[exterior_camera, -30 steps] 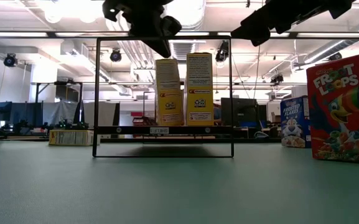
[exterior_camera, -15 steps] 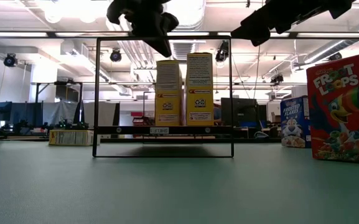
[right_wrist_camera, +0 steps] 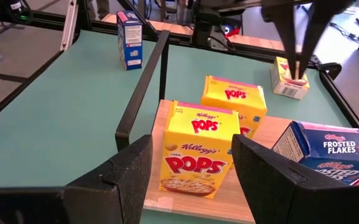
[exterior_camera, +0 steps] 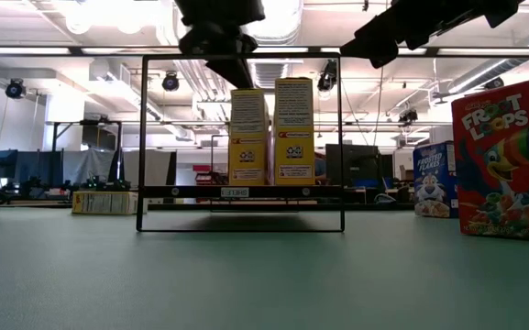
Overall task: Stack cereal on shelf
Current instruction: Put the right yellow cereal box on the shelf aligned with the other yellow cereal box
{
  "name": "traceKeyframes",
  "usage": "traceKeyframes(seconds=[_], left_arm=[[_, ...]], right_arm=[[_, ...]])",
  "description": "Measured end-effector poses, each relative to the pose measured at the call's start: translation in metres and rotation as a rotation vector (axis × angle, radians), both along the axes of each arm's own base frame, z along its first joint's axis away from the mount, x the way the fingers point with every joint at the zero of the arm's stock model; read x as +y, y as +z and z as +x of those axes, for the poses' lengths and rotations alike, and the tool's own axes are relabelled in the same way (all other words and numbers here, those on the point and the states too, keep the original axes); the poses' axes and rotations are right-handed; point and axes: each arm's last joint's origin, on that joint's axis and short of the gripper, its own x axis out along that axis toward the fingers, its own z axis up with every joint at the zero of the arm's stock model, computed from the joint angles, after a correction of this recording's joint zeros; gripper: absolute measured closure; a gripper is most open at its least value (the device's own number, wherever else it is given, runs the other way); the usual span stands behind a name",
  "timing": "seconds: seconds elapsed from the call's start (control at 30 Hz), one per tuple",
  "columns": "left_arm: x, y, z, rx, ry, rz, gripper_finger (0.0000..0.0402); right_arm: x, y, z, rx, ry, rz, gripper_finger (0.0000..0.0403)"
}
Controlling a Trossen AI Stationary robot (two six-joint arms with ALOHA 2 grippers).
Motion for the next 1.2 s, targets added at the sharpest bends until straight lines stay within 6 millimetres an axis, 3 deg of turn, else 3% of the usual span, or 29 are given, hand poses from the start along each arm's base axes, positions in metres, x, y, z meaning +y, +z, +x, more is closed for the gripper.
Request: traceKeyframes(seconds=[0.57, 1.2], left_arm=[[0.011, -0.021, 0.006, 0.06, 0.018, -0.063, 0.0401], [-0.006, -0.023, 0.007, 0.072, 0.02, -0.161, 0.0401]], right_arm=[[0.0, -0.001, 0.0, 0.006, 0.0, 0.0, 0.0193], [0.0, -0.001, 0.0, 0.007, 0.0, -0.001, 0.0193]])
